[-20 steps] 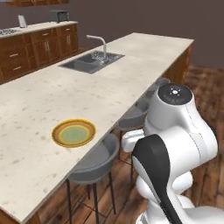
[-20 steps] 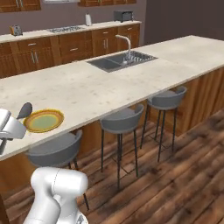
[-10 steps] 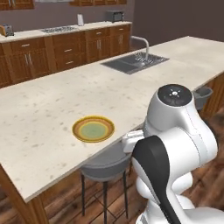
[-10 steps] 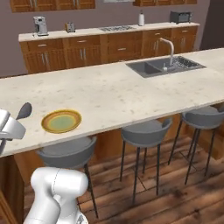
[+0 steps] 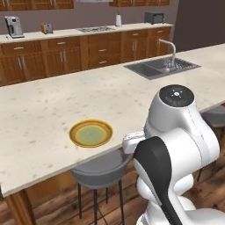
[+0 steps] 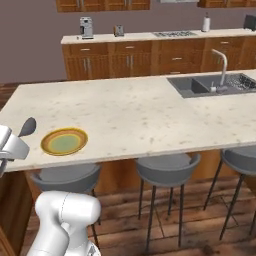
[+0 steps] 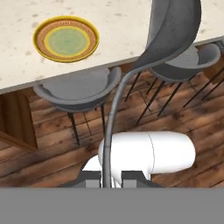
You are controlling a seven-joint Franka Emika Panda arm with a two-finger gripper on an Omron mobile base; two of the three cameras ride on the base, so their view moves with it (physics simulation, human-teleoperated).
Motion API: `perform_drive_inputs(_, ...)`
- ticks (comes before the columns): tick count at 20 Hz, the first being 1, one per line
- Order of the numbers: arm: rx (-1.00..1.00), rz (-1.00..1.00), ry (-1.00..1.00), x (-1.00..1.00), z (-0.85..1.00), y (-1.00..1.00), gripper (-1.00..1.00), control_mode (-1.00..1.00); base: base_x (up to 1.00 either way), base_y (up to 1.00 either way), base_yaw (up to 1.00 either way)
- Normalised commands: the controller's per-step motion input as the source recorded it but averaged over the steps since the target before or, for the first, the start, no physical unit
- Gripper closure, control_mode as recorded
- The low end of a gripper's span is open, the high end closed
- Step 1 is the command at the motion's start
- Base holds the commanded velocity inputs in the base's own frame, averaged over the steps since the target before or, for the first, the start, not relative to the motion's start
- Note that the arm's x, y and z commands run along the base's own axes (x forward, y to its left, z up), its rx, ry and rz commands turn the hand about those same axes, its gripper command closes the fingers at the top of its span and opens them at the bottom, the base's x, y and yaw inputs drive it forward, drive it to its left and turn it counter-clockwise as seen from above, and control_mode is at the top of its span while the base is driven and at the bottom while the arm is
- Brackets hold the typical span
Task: Take the fork and place it on the left side of the plate. Then take the spoon and place it on the right side of the plate. Make sure they're directly next to the plate.
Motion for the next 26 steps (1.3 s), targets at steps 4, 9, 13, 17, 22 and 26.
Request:
perform_drive_inputs(4, 0.0, 0.0, 0.0, 0.0, 0.0, 0.0, 1.0, 1.0, 0.49, -0.56, 0.39)
perform_drive_inputs(9, 0.0, 0.0, 0.0, 0.0, 0.0, 0.0, 1.0, 1.0, 0.6, -0.52, 0.4)
perform_drive_inputs(13, 0.0, 0.0, 0.0, 0.0, 0.0, 0.0, 1.0, 1.0, 0.78, -0.3, 0.31)
perform_drive_inputs(17, 0.01, 0.1, 0.0, 0.47, -0.18, -0.11, 1.0, -1.0, 0.45, -0.1, 0.11)
perform_drive_inputs(22, 0.02, 0.17, 0.09, 0.97, -0.61, -0.21, 1.0, -1.0, 0.0, 0.0, 0.0)
perform_drive_inputs(26, 0.01, 0.07, 0.12, 0.68, -0.73, -0.23, 1.0, -1.0, 0.0, 0.0, 0.0)
